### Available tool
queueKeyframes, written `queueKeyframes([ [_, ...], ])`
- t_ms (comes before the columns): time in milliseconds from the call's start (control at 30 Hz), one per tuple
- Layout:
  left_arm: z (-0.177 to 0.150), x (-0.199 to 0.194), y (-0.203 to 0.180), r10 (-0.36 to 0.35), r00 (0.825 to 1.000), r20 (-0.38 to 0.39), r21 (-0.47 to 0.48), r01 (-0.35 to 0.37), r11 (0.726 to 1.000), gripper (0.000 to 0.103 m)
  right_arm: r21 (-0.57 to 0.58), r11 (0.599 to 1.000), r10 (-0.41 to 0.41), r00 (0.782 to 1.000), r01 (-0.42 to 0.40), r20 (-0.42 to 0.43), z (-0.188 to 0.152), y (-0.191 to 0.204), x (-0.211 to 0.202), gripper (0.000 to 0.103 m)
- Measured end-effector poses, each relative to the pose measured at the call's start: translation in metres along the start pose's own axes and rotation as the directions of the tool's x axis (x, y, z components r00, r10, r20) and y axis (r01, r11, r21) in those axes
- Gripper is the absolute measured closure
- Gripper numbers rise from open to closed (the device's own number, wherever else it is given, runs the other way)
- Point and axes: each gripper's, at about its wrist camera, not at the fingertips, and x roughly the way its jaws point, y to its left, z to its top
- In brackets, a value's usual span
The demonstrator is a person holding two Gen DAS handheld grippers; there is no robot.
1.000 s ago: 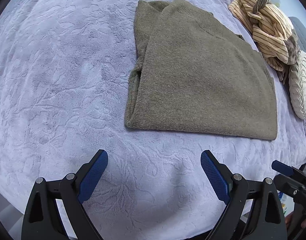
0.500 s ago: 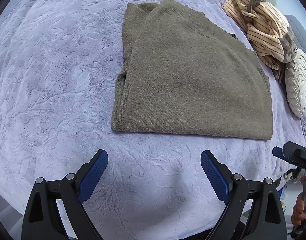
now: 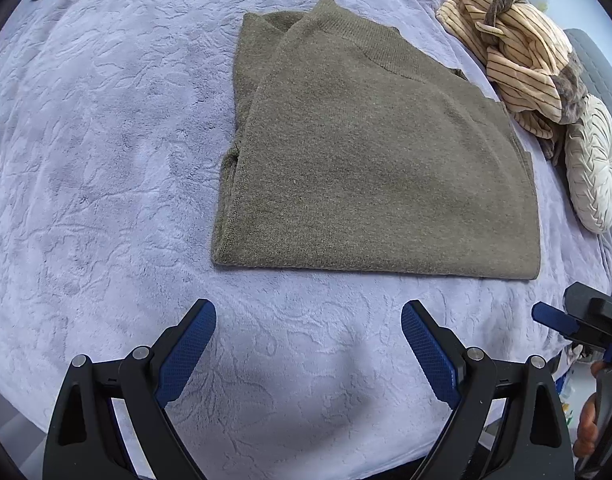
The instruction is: Fold small clothes
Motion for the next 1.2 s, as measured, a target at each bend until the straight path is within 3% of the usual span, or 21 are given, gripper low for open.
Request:
queueKeyframes([
  [300, -0.001, -0.004, 0.005, -0.027, 1.000, 0.009, -0.019, 0.027, 0.999, 0.009, -0.079, 0.986, -0.141, 0.986, 0.148, 0.086, 0.005, 0.009, -0.012, 0.000],
  [500, -0.002, -0.005, 0.022, -0.149, 0.989, 0.020, -0.113, 0.150, 0.982, 0.009, -0.143, 0.950, -0.271, 0.960, 0.277, 0.066, 0.010, 0.014, -0.008, 0.000],
  [733, -0.004, 0.003, 0.036, -0.222, 0.975, 0.028, -0.177, 0.223, 0.959, 0.009, -0.202, 0.938, -0.283, 0.959, 0.281, 0.017, 0.006, 0.020, 0.006, 0.000],
  [1200, 0.011, 0.032, 0.024, -0.268, 0.963, 0.031, -0.209, 0.269, 0.940, 0.009, -0.212, 0.939, -0.288, 0.957, 0.273, -0.043, 0.002, 0.018, 0.021, 0.000],
])
